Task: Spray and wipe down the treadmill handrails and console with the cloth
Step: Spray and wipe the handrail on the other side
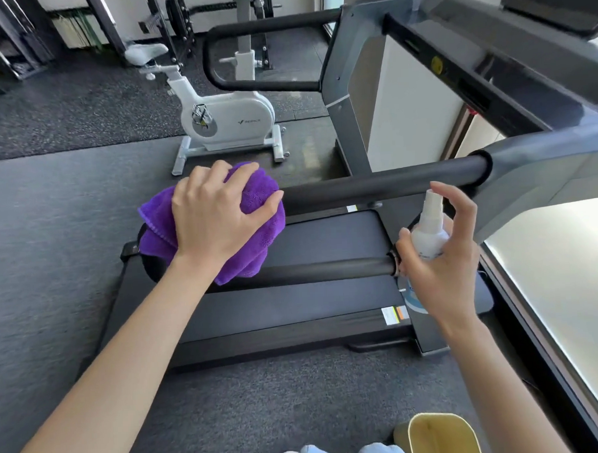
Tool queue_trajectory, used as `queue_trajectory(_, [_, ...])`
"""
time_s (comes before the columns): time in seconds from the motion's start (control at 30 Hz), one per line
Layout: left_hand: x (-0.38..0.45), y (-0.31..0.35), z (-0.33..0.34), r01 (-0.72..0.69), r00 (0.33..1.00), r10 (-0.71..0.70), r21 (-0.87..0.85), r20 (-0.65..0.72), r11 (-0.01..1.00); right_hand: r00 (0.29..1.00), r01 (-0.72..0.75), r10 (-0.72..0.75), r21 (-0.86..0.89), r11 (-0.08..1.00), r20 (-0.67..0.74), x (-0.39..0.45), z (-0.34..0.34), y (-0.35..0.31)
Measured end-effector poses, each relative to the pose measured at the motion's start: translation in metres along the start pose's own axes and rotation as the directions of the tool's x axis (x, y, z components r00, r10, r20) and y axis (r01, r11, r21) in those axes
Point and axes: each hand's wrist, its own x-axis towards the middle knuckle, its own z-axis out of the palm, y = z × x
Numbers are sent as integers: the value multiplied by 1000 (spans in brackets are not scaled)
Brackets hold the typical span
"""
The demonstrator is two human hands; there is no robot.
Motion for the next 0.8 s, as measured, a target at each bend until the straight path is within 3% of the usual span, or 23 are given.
queue_trajectory(0.17, [-4, -13, 0, 90, 996, -90, 17, 7, 996, 999, 35, -35, 7, 999, -1, 3, 1, 2])
queue_trajectory(0.47, [26, 49, 1, 19, 985, -21, 9, 171, 1000, 999, 42, -43, 65, 997, 9, 22, 10, 3])
queue_trajectory(0.8, [51, 145, 14, -68, 977, 66, 3, 200, 998, 996, 38, -33, 64, 997, -79, 38, -35, 29])
